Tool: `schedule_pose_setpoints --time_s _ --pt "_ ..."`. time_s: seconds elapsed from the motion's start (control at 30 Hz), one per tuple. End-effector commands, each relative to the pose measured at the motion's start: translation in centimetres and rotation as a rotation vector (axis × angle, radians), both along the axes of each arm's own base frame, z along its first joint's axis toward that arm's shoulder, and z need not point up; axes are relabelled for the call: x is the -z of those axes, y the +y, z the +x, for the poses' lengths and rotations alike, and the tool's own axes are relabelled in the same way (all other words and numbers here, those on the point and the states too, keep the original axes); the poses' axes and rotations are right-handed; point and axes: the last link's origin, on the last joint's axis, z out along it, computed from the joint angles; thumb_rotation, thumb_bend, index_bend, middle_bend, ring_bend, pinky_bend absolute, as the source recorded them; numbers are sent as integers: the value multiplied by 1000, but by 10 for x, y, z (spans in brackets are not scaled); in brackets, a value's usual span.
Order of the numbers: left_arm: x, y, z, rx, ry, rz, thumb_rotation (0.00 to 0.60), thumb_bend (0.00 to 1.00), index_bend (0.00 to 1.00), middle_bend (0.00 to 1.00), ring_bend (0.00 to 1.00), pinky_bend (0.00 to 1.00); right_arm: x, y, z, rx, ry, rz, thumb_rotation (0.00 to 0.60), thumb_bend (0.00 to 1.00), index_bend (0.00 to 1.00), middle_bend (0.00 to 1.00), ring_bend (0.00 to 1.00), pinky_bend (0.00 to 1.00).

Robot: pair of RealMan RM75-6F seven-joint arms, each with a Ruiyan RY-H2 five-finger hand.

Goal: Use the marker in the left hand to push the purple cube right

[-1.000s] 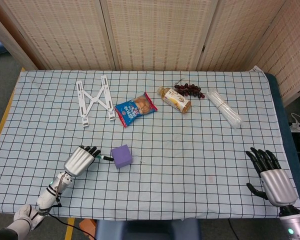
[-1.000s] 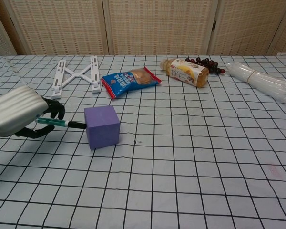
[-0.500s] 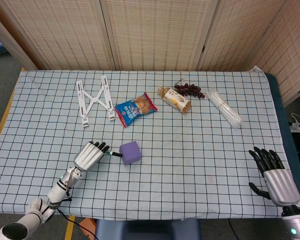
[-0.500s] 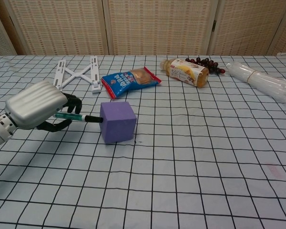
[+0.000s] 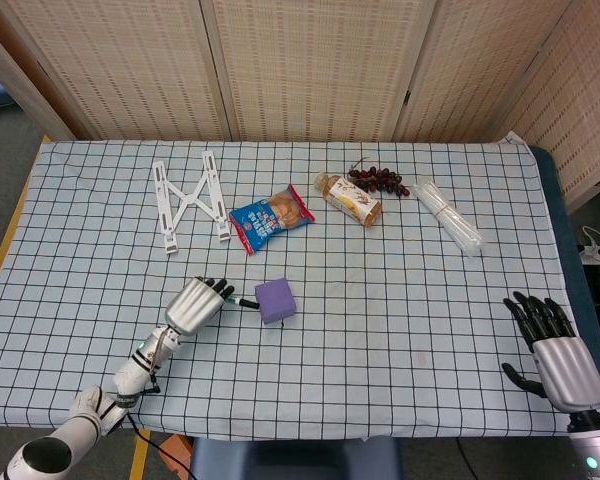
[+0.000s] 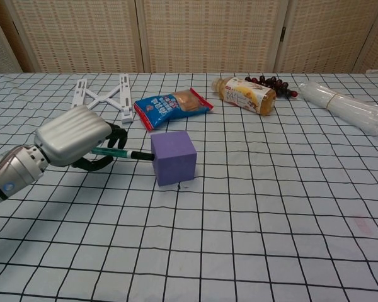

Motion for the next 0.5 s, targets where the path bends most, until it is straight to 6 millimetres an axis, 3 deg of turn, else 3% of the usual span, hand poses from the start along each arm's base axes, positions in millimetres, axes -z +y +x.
schedule_pose_setpoints --time_s 0.03,0.5 --pt "3 6 7 -4 -4 2 600 735 749 769 685 856 -1 0 0 1 -1 -4 600 134 0 0 0 0" --pt "20 21 31 -20 -18 -21 600 738 749 771 685 856 -4 -2 -2 11 -1 -16 600 134 0 0 0 0"
